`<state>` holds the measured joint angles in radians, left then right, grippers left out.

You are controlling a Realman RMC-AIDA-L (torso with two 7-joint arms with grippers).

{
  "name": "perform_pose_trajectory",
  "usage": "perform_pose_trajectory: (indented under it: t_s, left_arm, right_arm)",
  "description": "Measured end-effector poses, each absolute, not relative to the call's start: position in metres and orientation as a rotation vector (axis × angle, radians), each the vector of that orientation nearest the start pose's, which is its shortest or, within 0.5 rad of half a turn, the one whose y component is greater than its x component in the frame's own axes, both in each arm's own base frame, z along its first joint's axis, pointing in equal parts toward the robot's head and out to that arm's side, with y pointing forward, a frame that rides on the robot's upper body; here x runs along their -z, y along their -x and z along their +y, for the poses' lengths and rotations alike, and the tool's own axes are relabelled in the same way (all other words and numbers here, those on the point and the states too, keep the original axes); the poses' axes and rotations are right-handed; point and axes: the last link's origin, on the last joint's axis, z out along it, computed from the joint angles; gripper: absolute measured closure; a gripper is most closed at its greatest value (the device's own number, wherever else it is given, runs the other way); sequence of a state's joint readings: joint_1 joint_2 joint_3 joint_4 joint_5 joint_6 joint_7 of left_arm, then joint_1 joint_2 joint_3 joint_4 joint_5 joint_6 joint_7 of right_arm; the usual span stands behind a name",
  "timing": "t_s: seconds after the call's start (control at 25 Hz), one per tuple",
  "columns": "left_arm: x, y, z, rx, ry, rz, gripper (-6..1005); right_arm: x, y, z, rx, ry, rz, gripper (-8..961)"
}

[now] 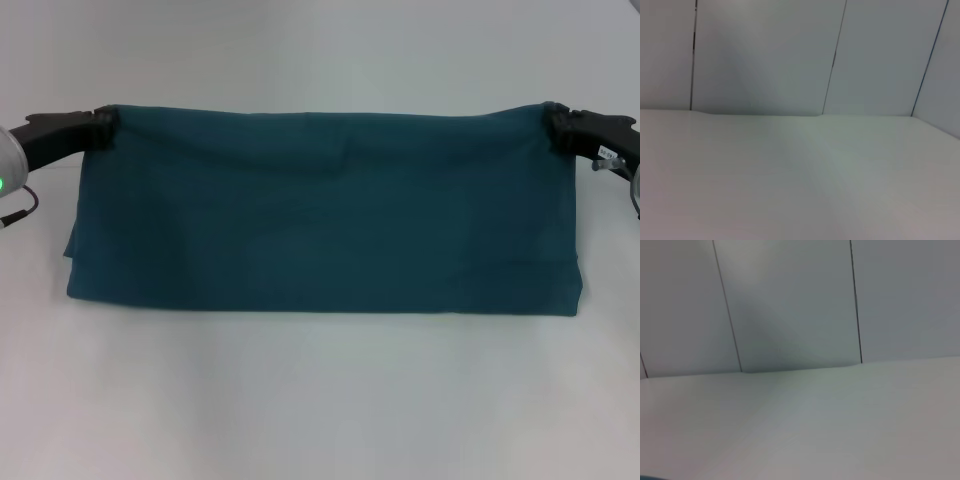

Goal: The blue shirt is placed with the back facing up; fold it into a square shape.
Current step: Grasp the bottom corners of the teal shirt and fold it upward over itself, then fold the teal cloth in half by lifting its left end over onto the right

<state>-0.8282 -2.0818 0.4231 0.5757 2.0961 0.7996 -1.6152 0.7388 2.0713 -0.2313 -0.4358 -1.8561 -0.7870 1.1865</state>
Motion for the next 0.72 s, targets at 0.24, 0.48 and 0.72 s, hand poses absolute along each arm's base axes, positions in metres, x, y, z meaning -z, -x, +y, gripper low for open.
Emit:
perform_pose_trajectory:
  t_s: [0.24,0.48,0.72]
  left_arm:
    - [-0.034,0.252,0.471,0.495,1.943,-0.895,969]
    - [-0.036,0.256,0.475,0.469,1.888,-0.905,763]
    - [-0.039,0.265,0.472,0.460,1.854,-0.921,507]
  right_arm:
    - [-0.040,-0.310,0.441,-0.521,1.804,0.877,827]
    - [-0.048,-0.315,0.445,-0.511,1.739,0.901,757]
    - [-0.060,-0.319,0.444,-0.548,1.715,0.904,521]
